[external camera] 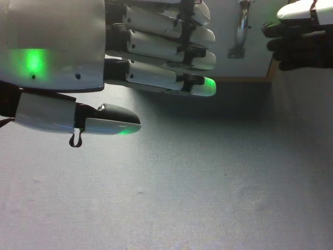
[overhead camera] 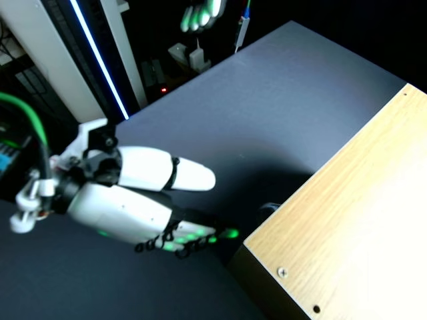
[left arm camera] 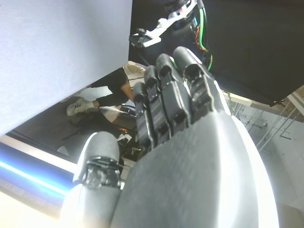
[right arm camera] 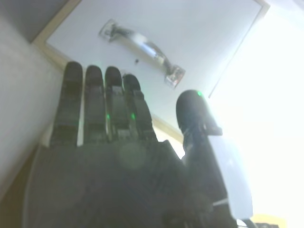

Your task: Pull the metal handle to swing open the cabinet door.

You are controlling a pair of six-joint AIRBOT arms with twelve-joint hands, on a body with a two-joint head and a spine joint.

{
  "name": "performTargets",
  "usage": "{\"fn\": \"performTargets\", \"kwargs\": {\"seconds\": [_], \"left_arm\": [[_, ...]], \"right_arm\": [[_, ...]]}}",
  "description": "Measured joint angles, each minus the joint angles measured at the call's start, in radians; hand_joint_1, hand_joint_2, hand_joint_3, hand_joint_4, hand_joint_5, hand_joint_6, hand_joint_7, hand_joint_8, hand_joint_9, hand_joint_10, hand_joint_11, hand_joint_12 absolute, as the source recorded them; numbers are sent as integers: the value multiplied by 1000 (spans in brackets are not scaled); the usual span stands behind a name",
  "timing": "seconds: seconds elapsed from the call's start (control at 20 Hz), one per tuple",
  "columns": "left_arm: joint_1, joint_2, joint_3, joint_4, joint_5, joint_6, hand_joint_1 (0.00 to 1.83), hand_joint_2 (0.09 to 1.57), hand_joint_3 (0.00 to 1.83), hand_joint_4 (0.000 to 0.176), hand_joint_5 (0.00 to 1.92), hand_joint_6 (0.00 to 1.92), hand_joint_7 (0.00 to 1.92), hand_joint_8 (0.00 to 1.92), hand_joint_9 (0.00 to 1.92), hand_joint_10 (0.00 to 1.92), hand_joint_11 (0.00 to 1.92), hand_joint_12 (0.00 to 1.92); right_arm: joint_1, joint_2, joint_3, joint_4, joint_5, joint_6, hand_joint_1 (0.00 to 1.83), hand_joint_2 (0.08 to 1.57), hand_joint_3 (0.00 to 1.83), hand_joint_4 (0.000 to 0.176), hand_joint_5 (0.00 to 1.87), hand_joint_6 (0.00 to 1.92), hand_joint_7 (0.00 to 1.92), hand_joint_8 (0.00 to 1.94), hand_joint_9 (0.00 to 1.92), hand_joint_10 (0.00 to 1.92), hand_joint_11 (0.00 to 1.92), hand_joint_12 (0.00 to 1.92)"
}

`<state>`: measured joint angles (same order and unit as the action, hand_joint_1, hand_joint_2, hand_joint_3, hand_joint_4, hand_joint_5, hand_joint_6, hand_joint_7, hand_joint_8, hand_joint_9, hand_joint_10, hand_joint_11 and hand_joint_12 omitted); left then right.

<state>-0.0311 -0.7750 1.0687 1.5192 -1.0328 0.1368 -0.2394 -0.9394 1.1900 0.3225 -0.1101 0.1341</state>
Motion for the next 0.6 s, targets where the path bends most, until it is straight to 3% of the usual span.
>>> {"fn": "performTargets", "kwargs": {"seconds": [0.6], "left_arm": [[0,0,0,0,0,0,0,1571,55,0,378,1,383,1,341,1,0,752]], "right_arm": [[0,-43,23,18,18,0,0,1571,21,0,181,1,205,1,172,0,0,513]]}}
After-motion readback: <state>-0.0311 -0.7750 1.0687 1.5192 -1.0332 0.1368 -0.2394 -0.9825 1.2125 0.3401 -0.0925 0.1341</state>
